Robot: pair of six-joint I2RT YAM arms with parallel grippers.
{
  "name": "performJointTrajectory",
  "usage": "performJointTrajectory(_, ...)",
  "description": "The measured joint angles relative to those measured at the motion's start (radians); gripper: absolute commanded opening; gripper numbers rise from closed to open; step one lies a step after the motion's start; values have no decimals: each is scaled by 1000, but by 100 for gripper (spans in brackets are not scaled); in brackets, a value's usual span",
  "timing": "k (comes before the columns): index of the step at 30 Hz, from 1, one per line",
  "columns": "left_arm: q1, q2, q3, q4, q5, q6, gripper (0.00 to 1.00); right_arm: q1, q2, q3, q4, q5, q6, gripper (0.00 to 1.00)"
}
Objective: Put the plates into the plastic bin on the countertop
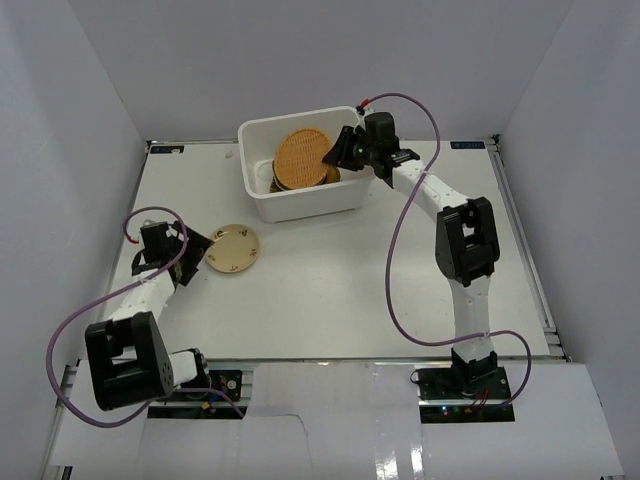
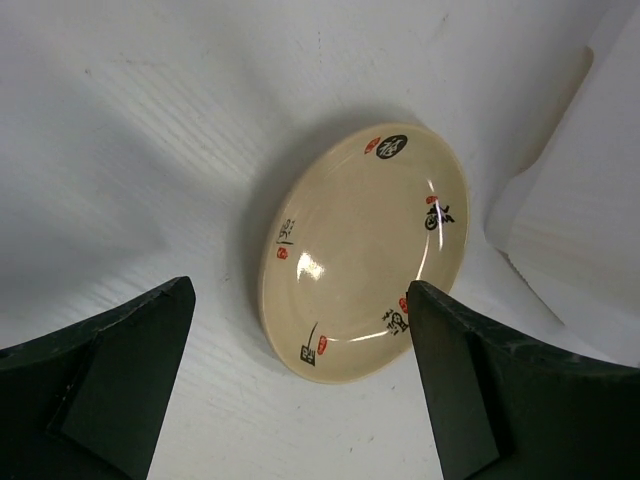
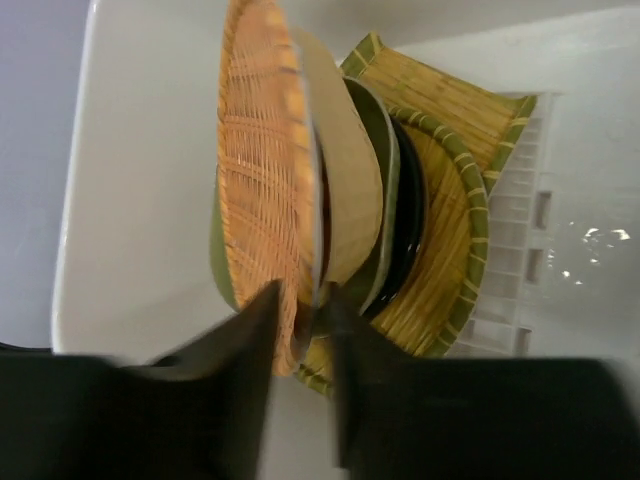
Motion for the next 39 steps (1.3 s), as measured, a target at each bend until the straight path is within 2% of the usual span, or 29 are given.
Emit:
performJointTrajectory(4, 0, 103, -18, 84, 41, -19, 90, 0, -13, -6, -14, 52, -27, 69)
performJointTrajectory(6, 0, 145, -35, 131, 59, -34, 83, 0, -49, -35, -8, 79, -45, 79)
performJointTrajectory(8, 0, 166, -36, 176, 74, -47, 77, 0, -95, -69, 4, 96, -60, 84)
performJointTrajectory(9, 1, 178, -36, 193, 82, -53, 70, 0, -121, -85, 8, 103, -71, 87)
performJointTrajectory(11, 1, 201, -40, 231, 92, -61, 61, 0, -180, -118, 27, 108, -81, 88)
performJointTrajectory(12, 1, 214, -42, 245, 95, -67, 51, 0, -217, -143, 35, 108, -89, 88)
performJointTrajectory(15, 1, 248, -49, 277, 98, -81, 33, 0, -343, -227, 80, 103, -106, 88)
performJointTrajectory(16, 1, 254, -52, 285, 98, -84, 18, 0, -397, -271, 93, 98, -110, 88)
performJointTrajectory(18, 1, 257, -59, 287, 101, -84, 0, 0, -494, -352, 135, 84, -118, 88)
performJointTrajectory(24, 0, 198, -61, 254, 85, -79, 0, 0, -734, -567, 196, 51, -150, 88)
performJointTrajectory(26, 0, 103, -64, 188, 78, -59, 0, -1, -807, -647, 195, 49, -166, 85)
performJointTrajectory(28, 0, -45, -62, 120, 75, -37, 0, -3, -882, -724, 196, 57, -179, 64)
performJointTrajectory(29, 0, -121, -57, 92, 76, -26, 0, -3, -918, -764, 194, 61, -186, 51)
performJointTrajectory(30, 0, -204, -45, 63, 76, -18, 0, -3, -960, -808, 196, 68, -187, 19)
performJointTrajectory(31, 0, -271, -26, 34, 79, -11, 0, -5, -994, -850, 200, 74, -187, 9)
performJointTrajectory(34, 0, -388, 77, -35, 105, -4, 0, -8, -1080, -966, 205, 87, -169, 8)
performJointTrajectory(39, -12, -381, 250, -44, 172, -39, 0, -8, -1121, -1099, 186, 92, -166, 8)
